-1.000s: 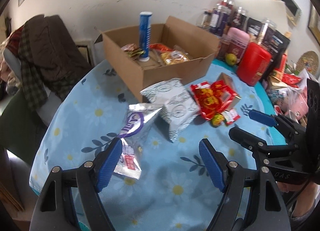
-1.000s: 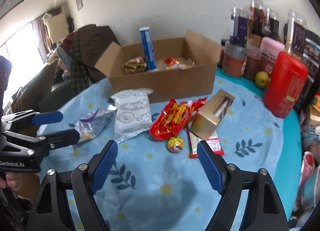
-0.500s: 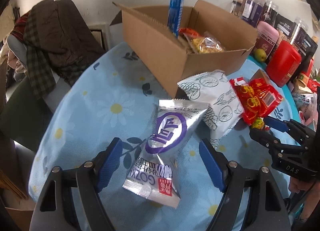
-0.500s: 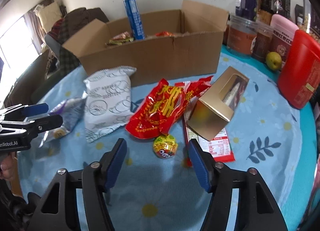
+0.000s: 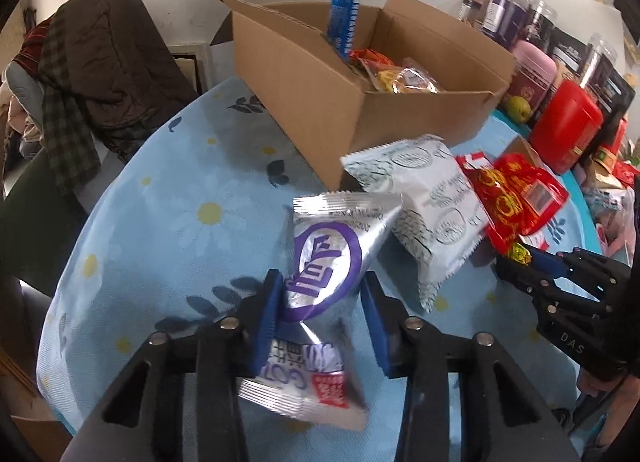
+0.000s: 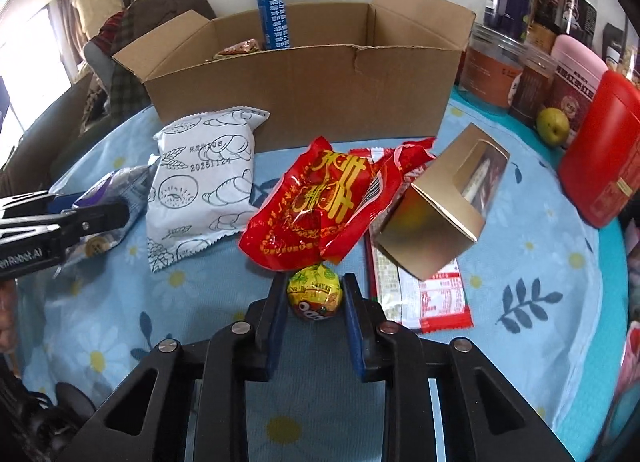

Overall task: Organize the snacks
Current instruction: 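Grasp the silver-purple bag with the left gripper while the right gripper grasps the yellow lollipop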

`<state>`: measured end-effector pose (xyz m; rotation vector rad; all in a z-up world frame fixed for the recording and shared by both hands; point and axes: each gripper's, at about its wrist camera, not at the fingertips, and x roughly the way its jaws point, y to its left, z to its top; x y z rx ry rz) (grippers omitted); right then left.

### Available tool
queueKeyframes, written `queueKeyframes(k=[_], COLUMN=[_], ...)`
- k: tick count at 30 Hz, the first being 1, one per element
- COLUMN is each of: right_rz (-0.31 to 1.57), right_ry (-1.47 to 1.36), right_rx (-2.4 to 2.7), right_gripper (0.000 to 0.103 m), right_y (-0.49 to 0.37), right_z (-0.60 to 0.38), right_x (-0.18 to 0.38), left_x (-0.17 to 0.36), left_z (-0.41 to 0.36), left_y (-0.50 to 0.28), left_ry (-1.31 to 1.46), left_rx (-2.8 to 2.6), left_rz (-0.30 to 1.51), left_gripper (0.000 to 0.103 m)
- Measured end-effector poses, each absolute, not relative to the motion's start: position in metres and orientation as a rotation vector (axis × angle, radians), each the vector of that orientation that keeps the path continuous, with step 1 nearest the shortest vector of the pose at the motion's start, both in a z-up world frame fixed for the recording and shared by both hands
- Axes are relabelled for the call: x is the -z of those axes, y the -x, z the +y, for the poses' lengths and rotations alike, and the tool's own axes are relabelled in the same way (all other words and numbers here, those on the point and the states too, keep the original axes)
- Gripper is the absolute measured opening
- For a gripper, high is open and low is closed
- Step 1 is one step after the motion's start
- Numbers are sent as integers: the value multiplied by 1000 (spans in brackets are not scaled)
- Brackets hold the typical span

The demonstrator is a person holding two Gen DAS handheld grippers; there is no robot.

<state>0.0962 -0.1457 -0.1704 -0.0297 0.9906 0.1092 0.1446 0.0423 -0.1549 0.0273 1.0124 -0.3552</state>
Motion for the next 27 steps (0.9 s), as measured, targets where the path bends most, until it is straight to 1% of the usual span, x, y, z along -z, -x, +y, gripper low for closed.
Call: queueKeyframes(k=[5, 6, 14, 22, 27], right_rz=[1000, 1002, 1003, 1025, 1034], right_ry=[11, 5, -10, -34, -12], right_rx=[-114, -118, -138, -135, -128], right_gripper=[26, 26, 26, 26, 26], right_y=[-76, -73, -31, -2, 11], right_z=[-145, -146, -147, -159, -161], right_x=[170, 170, 166, 165, 164], left_x=[152, 152, 148, 147, 151], left_z=[38, 37, 29, 10, 2], left_y=[-128, -124, -88, -58, -55], left_ry=[-40, -41, -78, -79, -61], left_rx=[370, 377, 410, 495, 535], left_rz=[1016, 1020, 1033, 1055, 1083], left_gripper=[39, 37, 35, 35, 35])
